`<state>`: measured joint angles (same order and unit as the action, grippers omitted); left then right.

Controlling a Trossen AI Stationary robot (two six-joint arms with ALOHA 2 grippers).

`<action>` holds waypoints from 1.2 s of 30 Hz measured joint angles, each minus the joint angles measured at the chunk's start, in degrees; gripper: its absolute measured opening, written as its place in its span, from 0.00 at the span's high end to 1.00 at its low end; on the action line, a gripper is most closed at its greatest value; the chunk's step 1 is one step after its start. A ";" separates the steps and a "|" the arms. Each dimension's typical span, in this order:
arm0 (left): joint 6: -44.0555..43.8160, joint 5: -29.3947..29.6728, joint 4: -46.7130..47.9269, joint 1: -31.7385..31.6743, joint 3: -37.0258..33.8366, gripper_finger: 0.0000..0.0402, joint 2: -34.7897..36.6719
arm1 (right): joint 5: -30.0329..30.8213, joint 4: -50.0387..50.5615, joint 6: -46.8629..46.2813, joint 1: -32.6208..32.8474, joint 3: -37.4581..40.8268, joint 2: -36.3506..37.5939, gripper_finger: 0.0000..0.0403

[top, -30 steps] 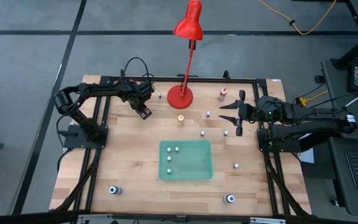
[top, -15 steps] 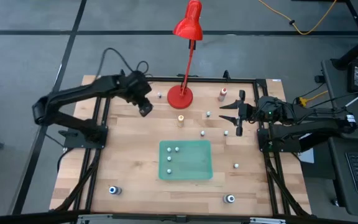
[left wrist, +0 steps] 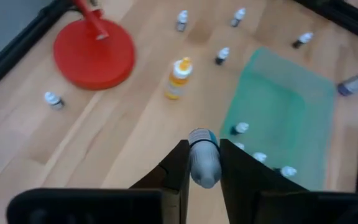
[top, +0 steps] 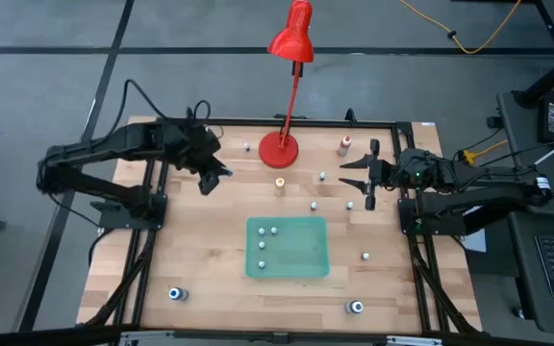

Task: Pick & Place food coloring
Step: Put the small blue food coloring bottle into the blue bin

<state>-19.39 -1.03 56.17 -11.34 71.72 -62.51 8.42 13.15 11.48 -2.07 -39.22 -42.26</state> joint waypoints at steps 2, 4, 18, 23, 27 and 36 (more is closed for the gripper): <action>0.02 0.07 -0.71 2.31 1.12 0.85 -0.86 | -0.06 -0.02 -0.76 -0.02 0.00 0.00 0.60; 0.00 0.39 -0.56 4.44 2.82 0.85 -2.29 | -0.08 -0.02 -0.72 0.00 0.00 0.00 0.60; 0.77 4.88 5.65 17.55 32.78 0.85 -23.08 | -0.08 -0.02 -0.89 0.00 0.00 0.00 0.60; 1.33 5.15 7.25 18.94 38.44 0.85 -28.95 | -0.08 -0.01 -0.91 -0.01 0.00 0.00 0.60; 0.68 6.49 7.48 20.40 38.21 0.85 -31.85 | -0.08 -0.02 -0.91 0.00 0.00 0.00 0.60; -1.06 7.24 0.06 25.78 30.20 0.85 -37.68 | -0.06 0.00 -0.87 -0.02 0.00 0.00 0.60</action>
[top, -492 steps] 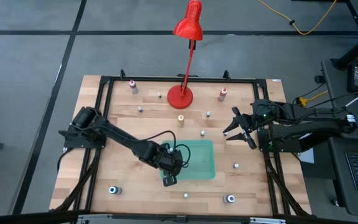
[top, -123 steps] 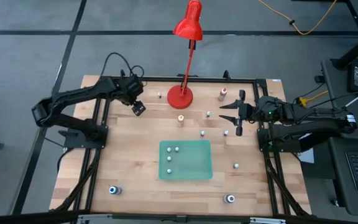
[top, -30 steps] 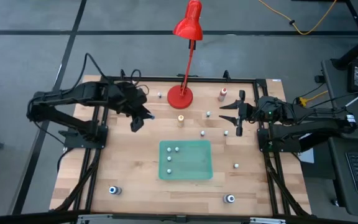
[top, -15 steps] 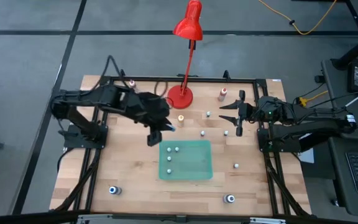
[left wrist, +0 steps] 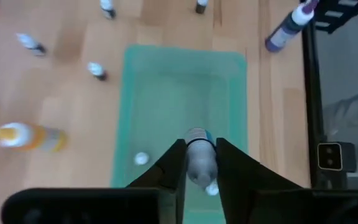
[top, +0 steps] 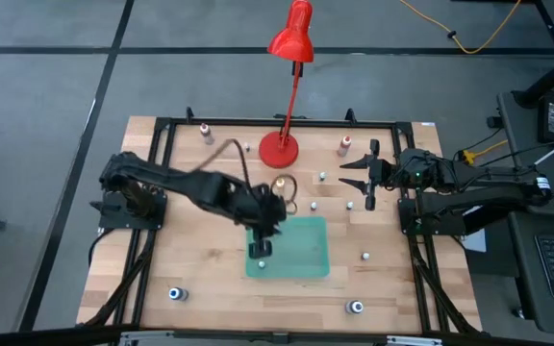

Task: Pick & Place food coloring
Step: Put the small blue food coloring bottle into the blue bin

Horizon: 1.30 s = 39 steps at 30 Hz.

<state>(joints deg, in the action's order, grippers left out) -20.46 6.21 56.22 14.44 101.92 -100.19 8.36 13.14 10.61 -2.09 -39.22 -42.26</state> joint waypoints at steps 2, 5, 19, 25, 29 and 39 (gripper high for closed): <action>-0.68 -0.37 -4.30 1.09 -3.16 0.85 -0.98 | 0.02 0.00 0.03 0.02 0.00 0.00 0.60; -2.54 -1.04 -10.10 2.09 -7.79 0.85 -2.22 | 0.02 0.00 0.07 0.02 0.00 0.00 0.60; -7.45 -1.43 -18.77 3.96 -16.60 0.85 -8.73 | 0.09 0.07 0.15 0.02 0.00 0.00 0.60; -6.85 -1.74 -18.98 3.95 -16.58 0.85 -10.88 | 0.09 0.12 0.16 0.02 0.00 0.00 0.60; -5.92 -1.86 -18.65 3.95 -16.56 0.85 -11.73 | 0.09 0.46 0.16 0.02 0.00 0.00 0.60; -4.92 -1.22 -18.27 1.99 -16.57 0.85 -14.76 | 0.07 2.21 0.16 0.00 0.00 0.02 0.60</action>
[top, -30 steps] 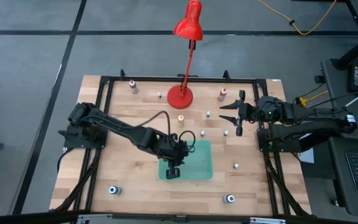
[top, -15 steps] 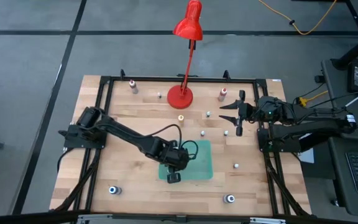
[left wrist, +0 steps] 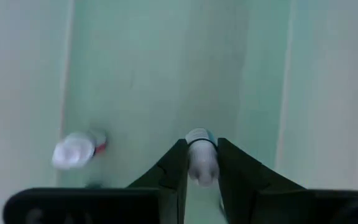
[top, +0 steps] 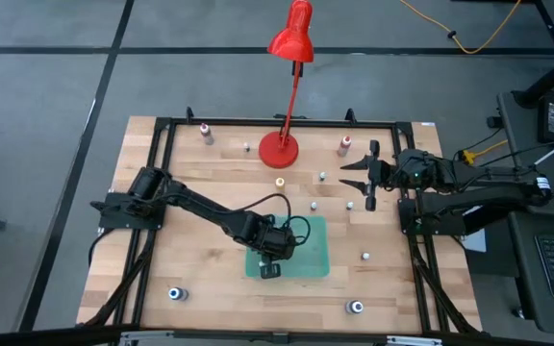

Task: Pick & Place food coloring
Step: Put the small blue food coloring bottle into the blue bin

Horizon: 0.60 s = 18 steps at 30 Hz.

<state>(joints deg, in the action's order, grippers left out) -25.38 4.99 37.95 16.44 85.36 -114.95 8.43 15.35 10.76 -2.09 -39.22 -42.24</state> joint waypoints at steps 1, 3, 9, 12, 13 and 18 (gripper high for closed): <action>-0.01 0.18 0.29 -0.15 0.01 0.85 -0.21 | 0.00 0.06 0.02 0.00 0.00 -0.02 0.60; -0.08 0.27 1.34 -0.38 -0.02 0.85 -0.60 | -0.02 0.25 0.02 0.01 0.00 -0.01 0.60; -0.01 0.49 1.65 -1.08 0.07 0.85 -1.28 | 0.00 0.70 0.02 0.02 0.00 -0.02 0.60; -0.01 0.01 3.53 -1.28 0.03 0.84 -1.38 | -0.01 0.74 0.02 0.01 0.00 -0.02 0.60; -0.01 0.02 3.81 -1.28 0.03 0.83 -1.40 | -0.02 0.75 0.02 0.02 0.00 -0.02 0.60; 0.02 -0.66 4.36 -1.21 0.03 0.79 -1.64 | -0.02 0.79 0.02 0.02 0.00 -0.02 0.60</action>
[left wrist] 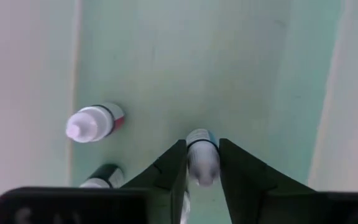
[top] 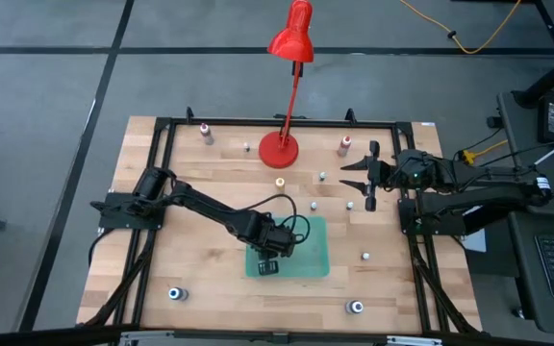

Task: Pick & Place food coloring
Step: Put the small blue food coloring bottle into the blue bin, then put the small black food coloring bottle into the blue bin

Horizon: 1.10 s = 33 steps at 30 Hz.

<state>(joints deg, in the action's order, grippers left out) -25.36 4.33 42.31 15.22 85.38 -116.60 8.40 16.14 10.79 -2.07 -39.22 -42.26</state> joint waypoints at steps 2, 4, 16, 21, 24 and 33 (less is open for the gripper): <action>-0.01 -0.55 -0.07 -0.02 0.00 0.77 0.00 | 0.01 0.00 0.00 -0.01 0.00 0.00 0.60; -0.01 -0.64 -0.07 -0.02 0.00 0.75 0.00 | 0.01 0.00 0.00 0.00 0.00 0.00 0.60; 0.63 -0.36 7.07 -0.13 4.44 0.63 0.28 | 0.02 0.00 0.00 0.00 0.00 0.00 0.60; 4.72 1.01 15.61 -0.15 11.41 0.59 0.61 | 0.02 0.00 0.00 0.00 0.00 0.00 0.60; 7.74 4.22 23.34 -0.50 16.61 0.58 0.61 | 0.02 0.00 0.00 0.00 0.00 0.00 0.60; 12.59 17.47 37.32 -3.49 33.35 0.58 2.23 | 0.00 -0.02 0.00 -0.02 0.00 0.00 0.60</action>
<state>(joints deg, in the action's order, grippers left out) -12.76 21.80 79.63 11.73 118.73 -114.37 8.40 16.12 10.79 -2.08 -39.22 -42.26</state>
